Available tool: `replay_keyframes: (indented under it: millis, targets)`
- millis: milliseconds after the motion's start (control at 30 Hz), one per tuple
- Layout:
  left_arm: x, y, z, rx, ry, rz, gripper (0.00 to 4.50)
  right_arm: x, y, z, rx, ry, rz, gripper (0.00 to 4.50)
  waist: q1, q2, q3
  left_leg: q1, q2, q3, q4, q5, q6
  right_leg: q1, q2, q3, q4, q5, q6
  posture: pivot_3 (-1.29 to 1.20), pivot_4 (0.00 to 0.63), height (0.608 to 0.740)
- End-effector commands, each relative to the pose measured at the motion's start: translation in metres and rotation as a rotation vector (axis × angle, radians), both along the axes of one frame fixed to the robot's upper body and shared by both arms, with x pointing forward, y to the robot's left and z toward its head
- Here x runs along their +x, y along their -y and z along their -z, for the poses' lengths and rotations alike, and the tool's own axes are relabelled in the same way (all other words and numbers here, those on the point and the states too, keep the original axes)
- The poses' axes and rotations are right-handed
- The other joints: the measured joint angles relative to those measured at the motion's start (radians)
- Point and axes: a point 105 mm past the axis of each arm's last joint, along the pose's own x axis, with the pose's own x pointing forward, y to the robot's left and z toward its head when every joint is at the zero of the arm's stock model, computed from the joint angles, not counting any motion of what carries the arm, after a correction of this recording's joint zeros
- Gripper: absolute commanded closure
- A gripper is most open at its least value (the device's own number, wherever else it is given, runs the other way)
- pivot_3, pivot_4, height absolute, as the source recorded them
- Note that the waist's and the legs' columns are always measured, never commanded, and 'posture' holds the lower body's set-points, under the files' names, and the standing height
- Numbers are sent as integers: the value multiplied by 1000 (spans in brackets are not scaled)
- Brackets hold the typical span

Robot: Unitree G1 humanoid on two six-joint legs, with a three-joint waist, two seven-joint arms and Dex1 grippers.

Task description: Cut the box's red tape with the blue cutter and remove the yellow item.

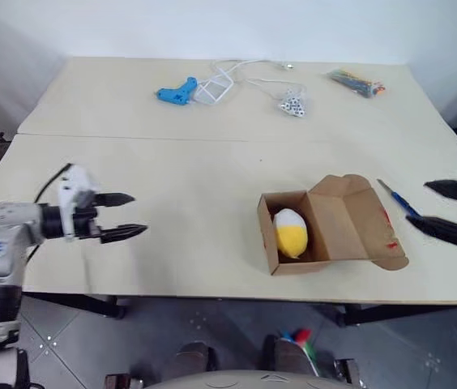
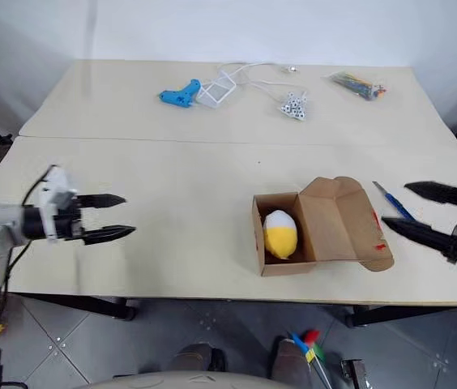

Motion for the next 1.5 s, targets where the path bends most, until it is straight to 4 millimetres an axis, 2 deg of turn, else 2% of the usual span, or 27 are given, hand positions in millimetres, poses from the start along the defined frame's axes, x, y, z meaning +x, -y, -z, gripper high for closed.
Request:
replay_keyframes:
  millis: [33, 133, 200, 300, 467, 500, 533, 600, 633, 700, 767, 867, 1000, 1133, 1300, 1400, 1500]
  targets:
    - [-29, -29, -1, -31, -87, -66, 21, -17, -23, 2, -65, 56, -170, 0, 0, 0, 0, 0, 0, 0, 0, 0, 0, 0, 0, 0, 1, 0, 0, 0, 150, 740]
    - [-53, -27, 1, -49, -212, -58, 21, -21, -32, 10, -115, 98, -227, 0, -2, 0, 1, 2, 2, 0, -1, -4, -2, -1, 0, 0, 3, 0, 0, 0, 150, 740]
    - [-58, -7, -10, -67, -254, 0, 21, -20, -34, 8, -114, 126, -224, 0, 10, 0, 3, 2, 1, 0, 0, -4, -2, -1, -1, 1, 2, 0, 0, 0, 150, 740]
    - [-49, 23, -23, -21, -231, 97, 21, -18, -31, 5, -121, 156, -201, 0, 21, 0, 4, 2, -1, -4, 0, -6, -6, 1, -2, 4, 2, 0, -1, 0, 150, 740]
    - [-9, 103, -52, 73, -215, 243, 21, -24, -15, -7, -117, 110, -115, 0, 39, 1, 4, 2, -5, -4, 1, -3, -1, 0, -1, 9, 6, 0, -1, 0, 150, 740]
    - [0, 129, -62, 85, -196, 290, 21, -26, -10, -9, -107, 112, -85, 0, 42, 1, 4, 2, -5, -3, 1, -2, 0, 0, -1, 9, 5, 0, -1, 0, 150, 740]
    - [5, 147, -69, 102, -180, 321, 21, -28, -7, -10, -101, 116, -66, 0, 46, -1, 3, 2, -5, -2, 1, -2, 1, 1, -1, 9, 5, 0, 0, 0, 150, 740]
    - [6, 196, -83, 116, -145, 463, 21, -34, 1, -9, -110, 131, -22, 0, 43, -2, 3, 2, -6, 0, 0, -1, 2, 1, 0, 8, 4, 0, 0, 0, 150, 740]
    - [6, 209, -85, 127, -141, 496, 21, -36, 3, -8, -116, 133, -11, 0, 42, -3, 4, 2, -9, 1, 0, -2, 3, 1, 0, 8, 4, 0, 0, 0, 150, 740]
    - [8, 247, -78, 194, -127, 576, 21, -42, 2, -2, -122, 127, 13, 0, 34, -3, 4, 2, -10, 2, -3, -2, 3, 0, 0, 7, 1, 0, 0, 0, 150, 740]
    - [12, 272, -66, 293, -94, 619, 21, -47, -3, 4, -125, 124, 23, 0, 30, -3, 4, 2, -9, 4, -6, -2, 3, -1, 1, 6, -1, -1, 1, 0, 150, 740]
    - [15, 317, -45, 400, -37, 689, 21, -53, -21, 10, -78, 141, 32, 0, 31, -3, 4, 3, -8, 8, -8, -2, 2, -2, 1, 7, -2, -2, 3, 0, 150, 740]
    - [18, 334, -31, 468, 1, 710, 21, -57, -39, 12, -44, 151, 22, 0, 24, -3, 5, 3, -4, 10, -8, -1, 2, -2, 1, 10, -4, -2, 2, 0, 150, 740]
    - [25, 340, -14, 523, 39, 698, 21, -58, -52, 11, -21, 165, 12, 0, 29, -3, 5, 3, -2, 10, -6, -1, 3, -2, 1, 11, -4, -2, 2, 0, 150, 740]
    - [37, 338, -3, 578, 65, 670, 21, -57, -58, 9, -10, 158, -1, 0, 40, -3, 5, -1, -3, 8, -1, -2, 5, -3, 0, 10, -5, -2, 2, 0, 150, 740]
    - [40, 339, 0, 589, 73, 673, 581, -59, -58, 10, -13, 143, -13, 0, 39, -3, 5, -2, -3, 8, 0, -3, 6, -3, -1, 10, -5, -2, 2, 0, 150, 740]
    - [43, 338, 4, 613, 96, 673, 1450, -61, -59, 9, -23, 171, -40, 0, 38, -4, 5, -2, -3, 8, 1, -3, 6, -2, -1, 10, -5, -2, 2, 0, 150, 740]
